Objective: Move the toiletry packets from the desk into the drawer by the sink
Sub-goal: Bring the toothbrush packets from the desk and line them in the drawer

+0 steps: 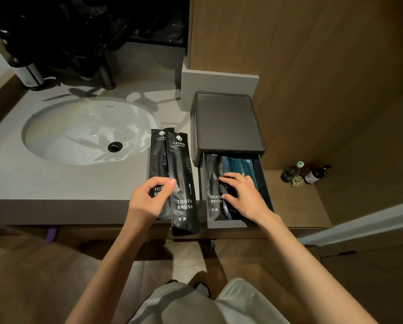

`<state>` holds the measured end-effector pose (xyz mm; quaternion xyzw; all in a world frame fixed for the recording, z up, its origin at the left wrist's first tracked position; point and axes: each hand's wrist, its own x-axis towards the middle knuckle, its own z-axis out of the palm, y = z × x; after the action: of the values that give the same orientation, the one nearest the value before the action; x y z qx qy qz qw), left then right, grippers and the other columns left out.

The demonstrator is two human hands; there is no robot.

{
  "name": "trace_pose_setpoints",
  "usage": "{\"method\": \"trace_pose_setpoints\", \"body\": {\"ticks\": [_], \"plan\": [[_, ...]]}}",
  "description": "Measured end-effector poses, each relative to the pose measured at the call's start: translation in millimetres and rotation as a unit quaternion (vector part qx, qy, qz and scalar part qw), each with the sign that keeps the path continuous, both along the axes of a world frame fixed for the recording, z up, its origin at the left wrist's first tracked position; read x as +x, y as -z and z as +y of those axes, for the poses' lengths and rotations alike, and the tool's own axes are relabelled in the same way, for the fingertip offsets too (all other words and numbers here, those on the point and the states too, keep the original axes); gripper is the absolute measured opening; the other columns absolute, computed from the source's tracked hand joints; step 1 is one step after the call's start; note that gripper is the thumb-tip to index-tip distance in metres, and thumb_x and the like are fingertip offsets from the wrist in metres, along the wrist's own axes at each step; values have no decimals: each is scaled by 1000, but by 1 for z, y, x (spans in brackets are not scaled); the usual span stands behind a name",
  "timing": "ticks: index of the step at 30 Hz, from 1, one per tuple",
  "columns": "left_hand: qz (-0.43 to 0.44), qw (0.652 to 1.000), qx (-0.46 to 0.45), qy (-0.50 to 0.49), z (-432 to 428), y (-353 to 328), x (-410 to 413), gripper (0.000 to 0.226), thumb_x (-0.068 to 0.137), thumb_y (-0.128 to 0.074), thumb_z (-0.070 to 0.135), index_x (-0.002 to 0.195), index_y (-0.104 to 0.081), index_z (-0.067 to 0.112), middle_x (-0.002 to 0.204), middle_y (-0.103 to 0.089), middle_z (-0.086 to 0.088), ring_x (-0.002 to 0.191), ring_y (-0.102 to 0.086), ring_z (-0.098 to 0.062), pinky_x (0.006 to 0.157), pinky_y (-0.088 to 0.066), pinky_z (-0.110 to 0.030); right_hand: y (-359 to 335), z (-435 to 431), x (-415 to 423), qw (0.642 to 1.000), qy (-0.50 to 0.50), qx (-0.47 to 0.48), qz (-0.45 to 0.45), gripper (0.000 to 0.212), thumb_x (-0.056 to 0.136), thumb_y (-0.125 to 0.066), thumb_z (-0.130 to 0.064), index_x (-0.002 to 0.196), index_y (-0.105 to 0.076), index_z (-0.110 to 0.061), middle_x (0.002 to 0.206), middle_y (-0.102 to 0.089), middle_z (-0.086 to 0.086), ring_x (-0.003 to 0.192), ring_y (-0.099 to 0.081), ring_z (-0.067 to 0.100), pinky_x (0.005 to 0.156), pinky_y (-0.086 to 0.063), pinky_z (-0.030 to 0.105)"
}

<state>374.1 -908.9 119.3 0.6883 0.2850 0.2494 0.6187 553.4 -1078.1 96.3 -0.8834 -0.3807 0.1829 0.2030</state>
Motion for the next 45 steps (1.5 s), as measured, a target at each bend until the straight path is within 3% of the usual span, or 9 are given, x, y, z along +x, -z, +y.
{"method": "trace_pose_setpoints", "body": {"ticks": [5, 8, 14, 19, 27, 36, 40, 42, 45], "plan": [[7, 1000, -4, 10, 4, 3, 3, 20, 88, -65, 28, 71, -72, 36, 77, -71, 20, 75, -62, 9, 67, -43, -2, 1, -1, 0, 996, -35, -65, -42, 60, 98, -49, -28, 151, -22, -32, 158, -22, -15, 142, -19, 26, 112, -25, 52], [8, 1000, -8, 17, 3, 4, 6, 17, 87, -65, 30, 72, -72, 35, 73, -70, 18, 62, -57, 4, 59, -43, -3, 4, 1, 0, 993, -50, -88, -54, 60, 100, -40, -28, 153, -12, -30, 160, -12, -13, 148, -8, 25, 116, -18, 52], [-9, 999, 0, 30, -3, 2, 9, 16, 88, -65, 29, 74, -72, 33, 76, -71, 16, 63, -56, -9, 59, -42, -5, 10, 0, 3, 990, -68, -102, -76, 57, 103, -32, -31, 154, -7, -26, 162, -5, -8, 150, -2, 19, 122, -8, 40], [-10, 999, 5, 35, -14, -3, 15, 22, 89, -64, 21, 72, -71, 32, 76, -70, 18, 74, -61, 6, 72, -44, -8, 8, -4, 7, 992, -81, -76, -67, 57, 103, -31, -36, 153, -4, -31, 162, -1, -3, 149, 3, 17, 122, -5, 39], [-1, 1000, -2, 1, -17, -12, 14, 21, 89, -64, 16, 71, -71, 25, 74, -70, 16, 76, -62, 5, 73, -44, -12, 11, 6, 13, 977, -181, -85, -74, 78, 92, -41, -58, 152, 3, -35, 159, 19, -7, 146, 19, 15, 118, 4, 41], [2, 1000, 3, -21, -21, -9, 17, 21, 89, -64, 16, 71, -71, 26, 74, -70, 16, 75, -62, 4, 72, -43, -10, 8, 15, 10, 974, -181, -111, -77, 72, 96, -38, -50, 153, 1, -31, 160, 17, -4, 146, 20, 21, 121, 0, 45], [3, 1000, -7, -8, -24, -10, 21, 21, 88, -65, 19, 69, -72, 26, 74, -70, 15, 77, -62, 3, 77, -43, -21, -4, 10, 12, 988, -147, -48, -27, 57, 101, -37, -36, 153, -13, -29, 162, 4, -6, 148, 10, 18, 121, -4, 45], [8, 1000, -14, -11, -25, -10, 24, 20, 88, -66, 21, 70, -72, 27, 74, -70, 17, 76, -61, 6, 76, -43, -20, -15, 5, 13, 995, -98, 30, -8, 50, 101, -40, -33, 149, -30, -27, 160, -17, -6, 148, -9, 16, 121, -14, 40], [6, 1000, -20, -11, -31, -14, 32, 22, 87, -67, 22, 68, -72, 30, 75, -70, 19, 75, -61, 9, 71, -43, -7, -37, -1, 7, 982, 6, 177, 63, 31, 98, -47, -31, 127, -60, -29, 128, -59, -11, 110, -53, 5, 94, -42, 26]]}}
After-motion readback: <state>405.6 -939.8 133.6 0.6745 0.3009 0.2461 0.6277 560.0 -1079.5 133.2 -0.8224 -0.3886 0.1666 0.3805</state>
